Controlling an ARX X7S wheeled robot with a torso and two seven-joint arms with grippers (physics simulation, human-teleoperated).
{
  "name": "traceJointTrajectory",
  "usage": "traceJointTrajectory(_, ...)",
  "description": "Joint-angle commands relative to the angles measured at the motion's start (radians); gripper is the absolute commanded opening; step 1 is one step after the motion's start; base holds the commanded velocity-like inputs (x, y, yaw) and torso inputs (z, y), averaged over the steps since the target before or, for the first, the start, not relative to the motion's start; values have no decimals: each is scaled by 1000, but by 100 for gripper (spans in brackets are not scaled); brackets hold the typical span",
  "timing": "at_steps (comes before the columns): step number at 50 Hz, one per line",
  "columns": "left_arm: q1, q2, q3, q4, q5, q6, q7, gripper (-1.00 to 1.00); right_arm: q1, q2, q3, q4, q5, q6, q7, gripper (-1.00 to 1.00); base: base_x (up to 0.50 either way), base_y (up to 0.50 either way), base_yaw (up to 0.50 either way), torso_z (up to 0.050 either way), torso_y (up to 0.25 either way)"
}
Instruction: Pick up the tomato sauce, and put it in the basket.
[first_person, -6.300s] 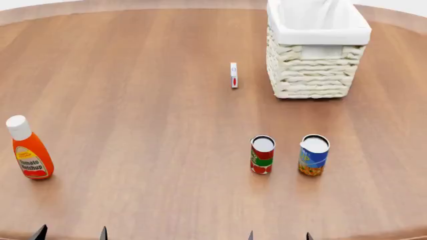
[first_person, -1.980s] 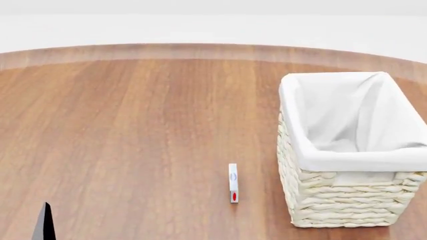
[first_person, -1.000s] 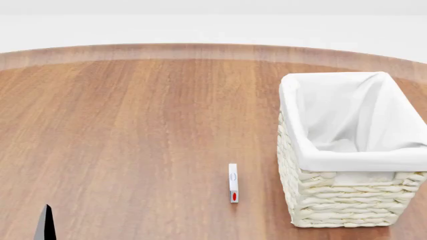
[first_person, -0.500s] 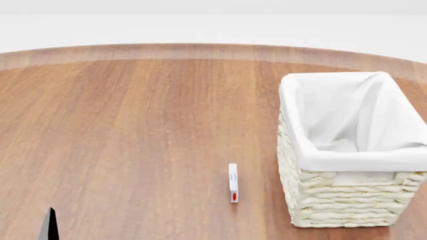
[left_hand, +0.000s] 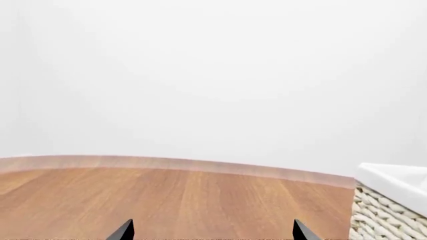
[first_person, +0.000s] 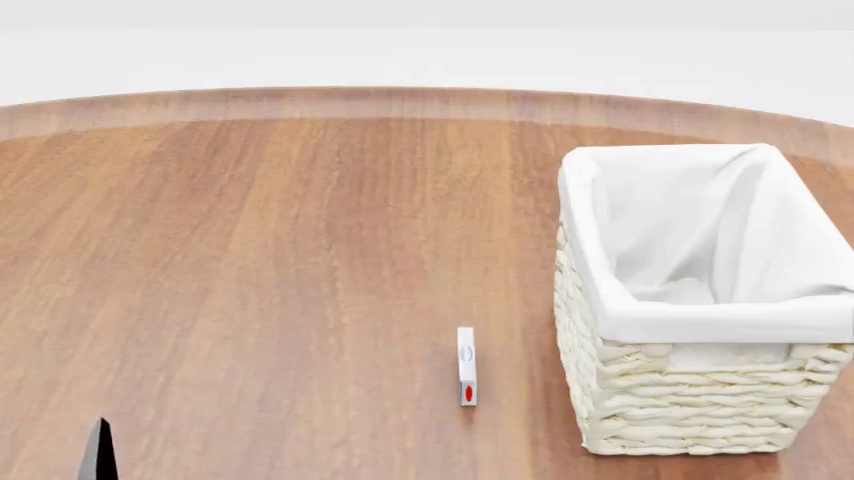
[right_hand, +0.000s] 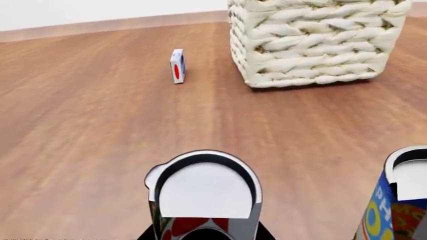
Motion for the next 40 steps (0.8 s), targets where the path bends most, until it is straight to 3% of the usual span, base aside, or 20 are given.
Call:
traceJointTrajectory(1,2,-2,1,-10,-7,7,-2,100,-7,9,-24,-72,-42,61,22,-100,0,0,0,0,0)
traceJointTrajectory(23,-11,-1,17,-44,-10,21,-1,100,36,49,-66,-346,-94,320,93,-100,0,0,0,0,0)
traceJointTrajectory(40,-22,-5,25,-49,-19,11,-5,100,137,134,-40,-649,-71,650,139,-100,0,0,0,0,0)
